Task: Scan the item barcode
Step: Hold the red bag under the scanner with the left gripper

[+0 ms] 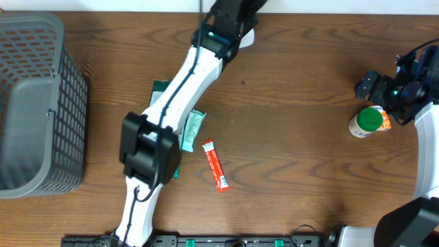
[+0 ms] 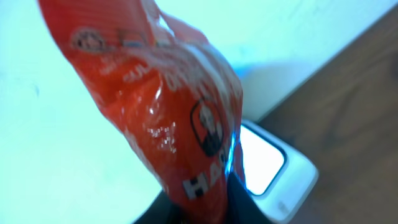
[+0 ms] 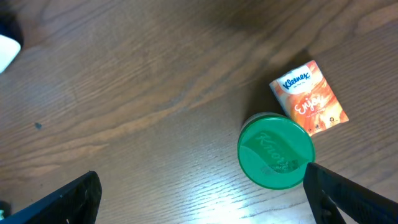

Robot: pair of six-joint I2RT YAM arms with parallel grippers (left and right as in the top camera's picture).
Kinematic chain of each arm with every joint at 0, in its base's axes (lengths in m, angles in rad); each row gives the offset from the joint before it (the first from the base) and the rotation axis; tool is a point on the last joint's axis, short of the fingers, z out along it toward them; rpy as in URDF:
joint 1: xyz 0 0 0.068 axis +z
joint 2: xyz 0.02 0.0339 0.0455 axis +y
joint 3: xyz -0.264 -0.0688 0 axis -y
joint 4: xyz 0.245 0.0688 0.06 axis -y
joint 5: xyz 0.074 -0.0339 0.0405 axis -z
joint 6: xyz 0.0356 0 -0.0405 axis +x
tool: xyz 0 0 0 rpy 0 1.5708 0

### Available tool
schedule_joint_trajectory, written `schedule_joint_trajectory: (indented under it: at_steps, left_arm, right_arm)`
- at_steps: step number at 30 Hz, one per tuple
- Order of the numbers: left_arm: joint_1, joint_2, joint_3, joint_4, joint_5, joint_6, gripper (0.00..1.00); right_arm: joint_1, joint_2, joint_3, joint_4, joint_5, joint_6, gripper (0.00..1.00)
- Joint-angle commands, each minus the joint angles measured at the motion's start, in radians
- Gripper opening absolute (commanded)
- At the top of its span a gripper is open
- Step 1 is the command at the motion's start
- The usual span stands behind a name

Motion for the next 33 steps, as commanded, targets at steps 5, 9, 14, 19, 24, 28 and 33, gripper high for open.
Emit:
schedule_joint_trajectory:
  at_steps: [5,9,14,19,24,28,33]
  left_arm:
    - [0.000,0.153,0.013,0.231,-0.035,0.402,0.07]
    - [0.001,0.219,0.013,0.330,-0.035,0.516,0.07]
    - [0.002,0.265,0.013,0.439,-0.035,0.603,0.07]
    - [0.006,0.279,0.011,0.443,-0.031,0.602,0.07]
    - [0.006,0.294,0.010,0.352,-0.026,0.502,0.07]
    - [0.005,0.299,0.009,0.314,-0.023,0.426,0.07]
    - [0.001,0.299,0.008,0.274,-0.023,0.328,0.07]
  right_arm:
    - [-0.002,-0.015,0.016,0.000,0.002,-0.006,0.99]
    - [-0.002,-0.015,0.016,0.000,0.002,-0.006,0.99]
    - [-0.002,-0.015,0.016,0.000,0.002,-0.006,0.99]
    - [-0.002,-0.015,0.016,0.000,0.002,-0.006,0.99]
    - [-0.002,-0.015,0.016,0.000,0.002,-0.006,0.99]
    - [-0.002,-0.015,0.016,0.000,0.002,-0.006,0.99]
    - [-0.002,-0.015,0.016,0.000,0.002,-0.006,0.99]
